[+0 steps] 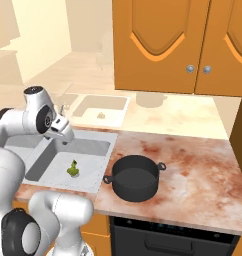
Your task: Dump the broccoli from the pot into the sink. Then turn on the water and wash the broccoli. Then turn off the water and put the broccoli back in the pot.
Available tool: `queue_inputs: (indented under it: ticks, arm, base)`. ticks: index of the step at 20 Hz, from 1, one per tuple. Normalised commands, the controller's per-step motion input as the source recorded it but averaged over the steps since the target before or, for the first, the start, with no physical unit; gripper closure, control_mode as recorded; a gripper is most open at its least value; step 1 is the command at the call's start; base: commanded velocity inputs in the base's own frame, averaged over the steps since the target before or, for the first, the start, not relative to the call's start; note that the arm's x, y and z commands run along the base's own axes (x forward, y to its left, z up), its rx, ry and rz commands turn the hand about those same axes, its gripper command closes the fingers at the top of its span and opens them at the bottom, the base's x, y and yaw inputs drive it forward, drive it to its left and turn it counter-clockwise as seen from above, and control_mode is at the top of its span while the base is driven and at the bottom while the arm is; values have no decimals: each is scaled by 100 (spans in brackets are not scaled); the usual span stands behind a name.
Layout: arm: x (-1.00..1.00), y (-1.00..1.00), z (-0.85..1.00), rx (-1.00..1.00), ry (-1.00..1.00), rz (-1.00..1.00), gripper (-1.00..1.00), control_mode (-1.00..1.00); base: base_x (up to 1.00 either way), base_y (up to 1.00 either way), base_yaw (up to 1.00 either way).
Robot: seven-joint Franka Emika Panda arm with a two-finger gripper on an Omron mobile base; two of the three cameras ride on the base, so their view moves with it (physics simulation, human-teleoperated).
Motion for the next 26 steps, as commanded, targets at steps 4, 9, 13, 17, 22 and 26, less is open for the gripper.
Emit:
queue_inputs:
  ticks: [4, 9, 13, 17, 22, 26]
  arm:
    - [0, 0, -49, 0, 3, 17, -100, -100]
    - [0, 0, -51, 0, 0, 13, -100, -100]
    - [3, 0, -55, -2, 0, 10, -100, -100]
    - [6, 0, -54, -2, 0, 9, -100, -100]
    - [9, 2, -49, -1, 0, 9, -100, -100]
    - [14, 8, -38, 0, 0, 8, -100, -100]
  base:
    - [0, 0, 0]
    - [0, 0, 0]
    - [0, 0, 0]
    - [0, 0, 0]
    - [0, 0, 0]
    - [0, 0, 0]
